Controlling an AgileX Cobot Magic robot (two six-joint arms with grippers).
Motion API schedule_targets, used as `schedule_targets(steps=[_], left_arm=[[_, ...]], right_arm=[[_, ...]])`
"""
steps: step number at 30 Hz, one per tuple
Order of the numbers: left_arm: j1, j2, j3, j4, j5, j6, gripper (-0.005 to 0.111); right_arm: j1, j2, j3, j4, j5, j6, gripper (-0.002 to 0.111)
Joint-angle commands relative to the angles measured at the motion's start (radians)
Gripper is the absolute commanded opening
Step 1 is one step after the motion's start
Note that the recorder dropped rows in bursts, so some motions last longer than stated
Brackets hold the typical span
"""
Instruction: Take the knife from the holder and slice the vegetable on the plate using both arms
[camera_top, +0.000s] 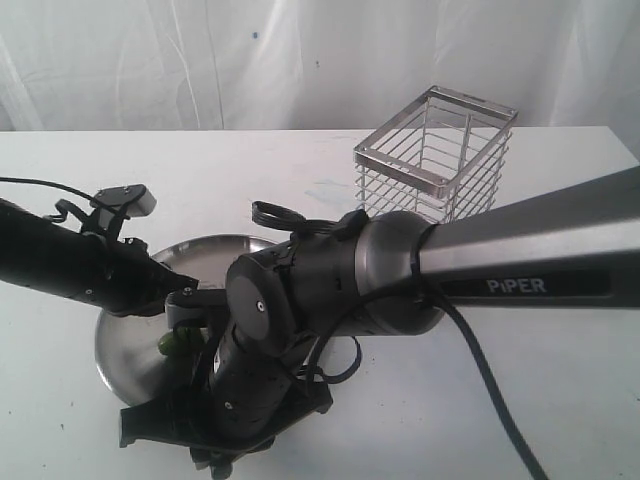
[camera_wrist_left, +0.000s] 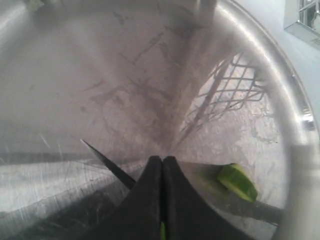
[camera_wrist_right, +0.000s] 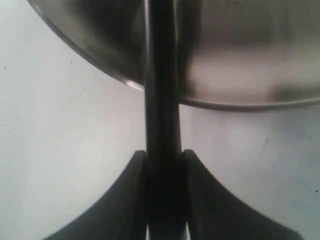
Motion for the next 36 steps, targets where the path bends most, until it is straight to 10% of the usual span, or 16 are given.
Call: schedule_targets(steps=[1, 36], left_arm=[[-0.007, 0.040, 0.020, -0.004, -0.016, 0.004, 0.000], [-0.007, 0.119, 0.093, -0.045, -0.113, -0.020, 0.000]], right_arm=[[0.002, 0.002, -0.004, -0.011, -0.003, 0.017, 0.000], [0.032, 0.002, 0.022, -0.015, 0.169, 0.097, 0.000]])
